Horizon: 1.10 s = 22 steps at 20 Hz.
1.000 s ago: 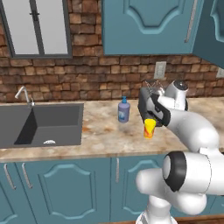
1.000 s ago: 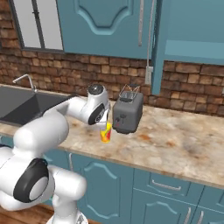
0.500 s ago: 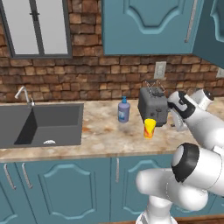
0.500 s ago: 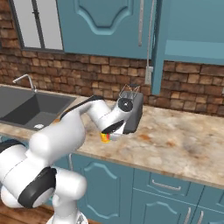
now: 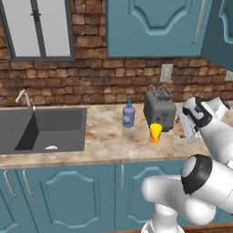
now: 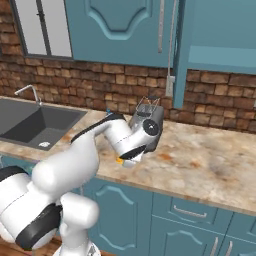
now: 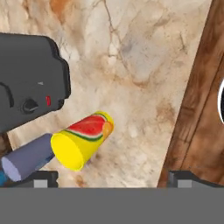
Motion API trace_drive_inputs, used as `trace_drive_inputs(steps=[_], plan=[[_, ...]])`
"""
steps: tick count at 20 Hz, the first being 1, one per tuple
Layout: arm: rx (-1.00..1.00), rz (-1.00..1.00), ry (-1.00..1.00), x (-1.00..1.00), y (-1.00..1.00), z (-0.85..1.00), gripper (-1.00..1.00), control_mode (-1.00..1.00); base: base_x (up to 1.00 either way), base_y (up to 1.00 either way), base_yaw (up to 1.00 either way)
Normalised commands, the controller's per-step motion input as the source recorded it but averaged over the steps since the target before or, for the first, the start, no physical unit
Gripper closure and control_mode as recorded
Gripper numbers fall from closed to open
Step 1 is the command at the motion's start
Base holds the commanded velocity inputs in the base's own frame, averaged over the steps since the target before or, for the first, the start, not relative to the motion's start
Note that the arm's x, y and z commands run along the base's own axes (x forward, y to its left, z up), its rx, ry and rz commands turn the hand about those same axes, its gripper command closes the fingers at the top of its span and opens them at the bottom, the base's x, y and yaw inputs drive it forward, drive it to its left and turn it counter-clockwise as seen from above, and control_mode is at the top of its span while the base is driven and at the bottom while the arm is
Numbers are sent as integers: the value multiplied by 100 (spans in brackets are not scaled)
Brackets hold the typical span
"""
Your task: Move the cup from next to the sink to the open cabinet. Then, move the bowl with the bell pepper to the fridge to clear the area for faucet cleaning.
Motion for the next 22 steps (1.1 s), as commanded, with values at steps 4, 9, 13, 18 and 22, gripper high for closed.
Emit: trace_drive_inputs(steps=[4,9,13,18,22], plan=[[48,14,47,-3,-59,5,-100,-100,0,0,0],[43,14,17,-61,-21,-16,-100,-100,0,0,0],[41,5,-10,-24,12,-27,-100,-100,0,0,0],[20,0,-4,15,34,-7,-100,-100,0,0,0],[1,0,8,42,10,0,-100,-100,0,0,0]])
